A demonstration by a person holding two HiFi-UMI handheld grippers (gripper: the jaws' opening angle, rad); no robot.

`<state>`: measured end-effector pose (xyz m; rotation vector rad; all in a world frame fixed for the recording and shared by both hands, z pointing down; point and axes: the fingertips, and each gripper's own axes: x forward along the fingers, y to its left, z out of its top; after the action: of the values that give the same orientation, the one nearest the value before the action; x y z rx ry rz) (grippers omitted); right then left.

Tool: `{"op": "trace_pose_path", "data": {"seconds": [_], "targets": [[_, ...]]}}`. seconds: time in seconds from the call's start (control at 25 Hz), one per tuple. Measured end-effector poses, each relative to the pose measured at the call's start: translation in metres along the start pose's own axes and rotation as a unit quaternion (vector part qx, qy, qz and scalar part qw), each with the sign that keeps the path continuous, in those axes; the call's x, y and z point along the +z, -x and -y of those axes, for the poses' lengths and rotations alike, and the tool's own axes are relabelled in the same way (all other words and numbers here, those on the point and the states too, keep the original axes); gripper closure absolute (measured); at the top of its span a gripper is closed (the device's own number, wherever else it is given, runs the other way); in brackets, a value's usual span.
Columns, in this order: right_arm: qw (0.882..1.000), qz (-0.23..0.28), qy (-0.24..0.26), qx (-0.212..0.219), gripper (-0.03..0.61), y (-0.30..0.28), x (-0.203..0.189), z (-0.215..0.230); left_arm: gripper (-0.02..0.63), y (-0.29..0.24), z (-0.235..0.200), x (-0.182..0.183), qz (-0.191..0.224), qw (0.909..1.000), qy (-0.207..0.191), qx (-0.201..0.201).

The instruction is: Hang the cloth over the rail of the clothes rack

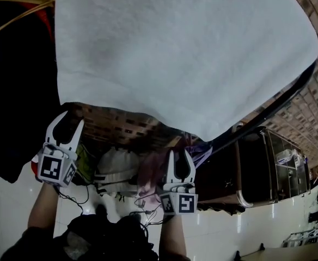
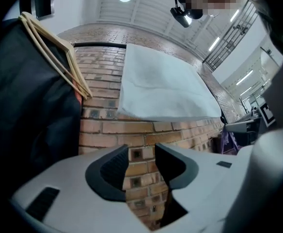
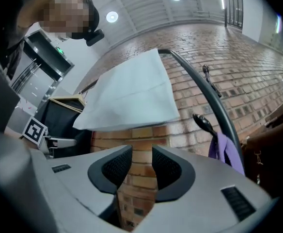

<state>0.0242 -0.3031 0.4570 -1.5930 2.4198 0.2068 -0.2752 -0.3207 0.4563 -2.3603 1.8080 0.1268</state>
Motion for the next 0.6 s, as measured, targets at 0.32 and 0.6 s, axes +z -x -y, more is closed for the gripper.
{"op": "trace_pose_path", "data": {"seconds": [0.32,0.6], "targets": [[1.000,-0.003,-0.014,0.006,0.514,0.008,-0.005,-0.028,0.535,0.013,0.047,-0.029,-0.042,0.9978,0.028,-0.043],[1.000,0.007,-0.007,0.011,0.557,0.011,0.004,-0.038,0.595,0.020,0.082,-0.031,-0.049,0.9943,0.047,-0.081]]}}
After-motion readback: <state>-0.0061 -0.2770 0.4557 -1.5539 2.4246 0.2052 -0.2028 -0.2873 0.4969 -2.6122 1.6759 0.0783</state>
